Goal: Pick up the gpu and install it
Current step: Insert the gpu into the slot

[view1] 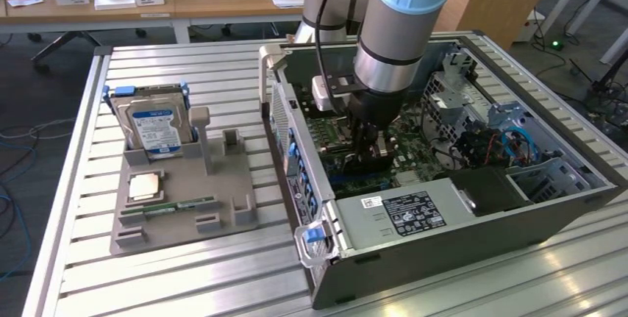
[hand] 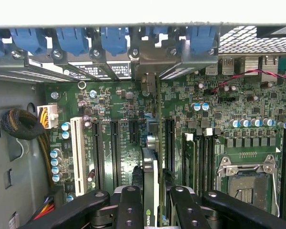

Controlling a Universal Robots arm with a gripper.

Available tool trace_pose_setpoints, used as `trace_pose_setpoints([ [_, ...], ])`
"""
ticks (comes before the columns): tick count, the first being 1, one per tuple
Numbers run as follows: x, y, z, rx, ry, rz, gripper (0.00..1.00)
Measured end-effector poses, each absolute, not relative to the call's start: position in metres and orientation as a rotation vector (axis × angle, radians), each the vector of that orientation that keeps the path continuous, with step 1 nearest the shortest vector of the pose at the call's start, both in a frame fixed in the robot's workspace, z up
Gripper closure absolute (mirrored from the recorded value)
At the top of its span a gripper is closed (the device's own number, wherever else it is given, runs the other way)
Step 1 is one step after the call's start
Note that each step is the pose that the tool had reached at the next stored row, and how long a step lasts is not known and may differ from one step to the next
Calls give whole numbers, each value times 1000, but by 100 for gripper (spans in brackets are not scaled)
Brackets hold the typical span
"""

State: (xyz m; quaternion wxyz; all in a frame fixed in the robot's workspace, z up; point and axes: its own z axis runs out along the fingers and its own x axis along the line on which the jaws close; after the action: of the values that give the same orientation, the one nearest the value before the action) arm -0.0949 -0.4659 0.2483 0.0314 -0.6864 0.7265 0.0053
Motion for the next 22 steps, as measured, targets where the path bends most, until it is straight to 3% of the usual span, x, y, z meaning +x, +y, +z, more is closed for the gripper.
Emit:
trace_pose_setpoints([
  [22,-96,-466,248,-2114,2238,18,73],
])
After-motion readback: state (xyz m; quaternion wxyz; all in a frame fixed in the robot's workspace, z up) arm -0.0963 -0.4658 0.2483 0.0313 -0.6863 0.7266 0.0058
